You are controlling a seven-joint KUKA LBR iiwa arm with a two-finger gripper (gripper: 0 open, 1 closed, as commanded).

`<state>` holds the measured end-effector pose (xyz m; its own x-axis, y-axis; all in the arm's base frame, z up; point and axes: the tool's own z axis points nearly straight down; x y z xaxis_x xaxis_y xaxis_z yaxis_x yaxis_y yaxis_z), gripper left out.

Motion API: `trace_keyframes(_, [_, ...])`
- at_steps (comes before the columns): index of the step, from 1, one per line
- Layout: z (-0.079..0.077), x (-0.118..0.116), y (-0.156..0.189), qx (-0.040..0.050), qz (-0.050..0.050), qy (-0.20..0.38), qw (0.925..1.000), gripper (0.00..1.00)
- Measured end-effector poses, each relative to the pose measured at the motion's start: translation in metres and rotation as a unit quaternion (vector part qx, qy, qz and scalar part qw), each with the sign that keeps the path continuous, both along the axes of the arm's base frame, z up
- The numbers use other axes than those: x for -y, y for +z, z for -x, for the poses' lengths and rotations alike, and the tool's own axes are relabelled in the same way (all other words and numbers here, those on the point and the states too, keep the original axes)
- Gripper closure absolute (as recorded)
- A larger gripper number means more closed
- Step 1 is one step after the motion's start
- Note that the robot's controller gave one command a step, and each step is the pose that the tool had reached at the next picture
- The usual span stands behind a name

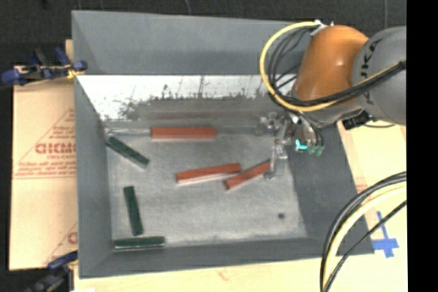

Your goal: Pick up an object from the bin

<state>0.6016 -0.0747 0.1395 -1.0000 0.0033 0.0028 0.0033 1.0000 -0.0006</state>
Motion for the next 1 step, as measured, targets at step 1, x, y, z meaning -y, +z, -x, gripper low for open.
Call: trace_keyframes(1, [-0.002,0.0001,0.0041,0.0038,0.001,0.001,1.0,0.0])
